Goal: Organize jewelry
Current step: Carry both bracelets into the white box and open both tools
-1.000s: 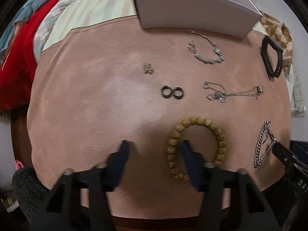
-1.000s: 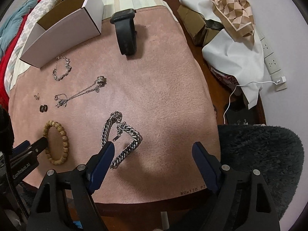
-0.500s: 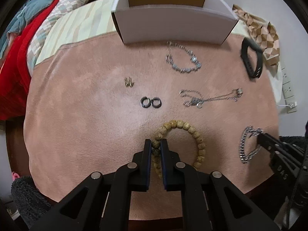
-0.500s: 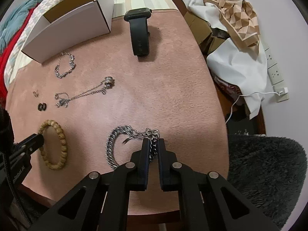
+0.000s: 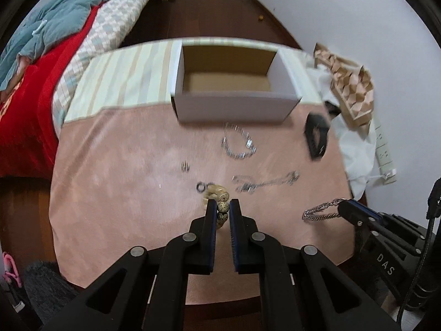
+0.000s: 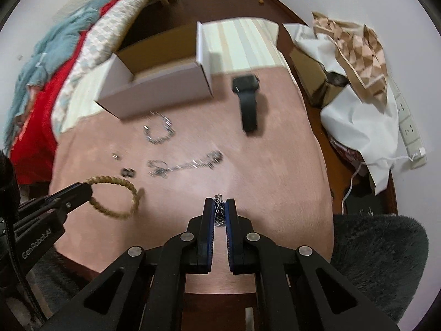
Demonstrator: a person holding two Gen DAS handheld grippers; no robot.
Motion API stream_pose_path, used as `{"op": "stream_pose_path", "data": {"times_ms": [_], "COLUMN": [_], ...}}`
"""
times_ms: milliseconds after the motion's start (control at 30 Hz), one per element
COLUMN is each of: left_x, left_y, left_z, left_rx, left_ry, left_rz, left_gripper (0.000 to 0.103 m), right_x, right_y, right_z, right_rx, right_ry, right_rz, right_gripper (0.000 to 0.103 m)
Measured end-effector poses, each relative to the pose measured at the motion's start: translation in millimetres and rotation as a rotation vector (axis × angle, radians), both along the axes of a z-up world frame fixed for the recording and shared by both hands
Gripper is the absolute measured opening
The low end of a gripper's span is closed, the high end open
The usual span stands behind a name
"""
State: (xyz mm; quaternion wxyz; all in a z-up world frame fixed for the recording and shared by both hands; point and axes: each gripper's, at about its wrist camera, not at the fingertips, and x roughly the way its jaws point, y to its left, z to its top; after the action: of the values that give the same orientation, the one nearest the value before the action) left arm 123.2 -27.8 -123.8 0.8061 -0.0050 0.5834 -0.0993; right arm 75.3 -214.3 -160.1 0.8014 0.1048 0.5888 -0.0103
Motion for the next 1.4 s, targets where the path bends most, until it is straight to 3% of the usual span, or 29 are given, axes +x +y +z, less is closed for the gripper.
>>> {"op": "stream_pose_path", "data": {"times_ms": [367,600,833,1133,1267,1300,1367,1400], "left_x": [62,124,177,215,219,219,216,213], "left_y": [2,3,5,4,4,6,9,10], "left_z": [56,57,31,-6,-4,-2,2,4], "left_rx": [-0.068,-0.074,-0.087,-0.093,-0.053,-0.041,-0.011,0.017], "left_ry": [-0.113,-0.124,-0.061,0.028,0.005,-0.009,-0.037,-0.061], "left_rz": [0.017,0.022,0.027,0.051,0.067,0.072,0.090,0.098], "left_gripper": [0.006,0.006,0.006,0.009,0.018,0.022,0.049,0.056], "right_x": [54,118,185,251,265,265,265,263], "right_y": [3,9,16,19,19,18,16,17], "right_z": [88,110,91,31,13,13,12,14], "right_rx": [0.070,0.055,0.069,0.118,0.143,0.136,0.132,0.109], "right_ry": [-0.170,-0.235,-0.198,-0.080,-0.031,-0.028,-0.025,-0.032], "right_rz": [0.058,0.081,0.089,0.111,0.135,0.130,0.121,0.121], "right_gripper": [0.004,0.004,0.004,0.004,0.005,0.011,0.032,0.049]}}
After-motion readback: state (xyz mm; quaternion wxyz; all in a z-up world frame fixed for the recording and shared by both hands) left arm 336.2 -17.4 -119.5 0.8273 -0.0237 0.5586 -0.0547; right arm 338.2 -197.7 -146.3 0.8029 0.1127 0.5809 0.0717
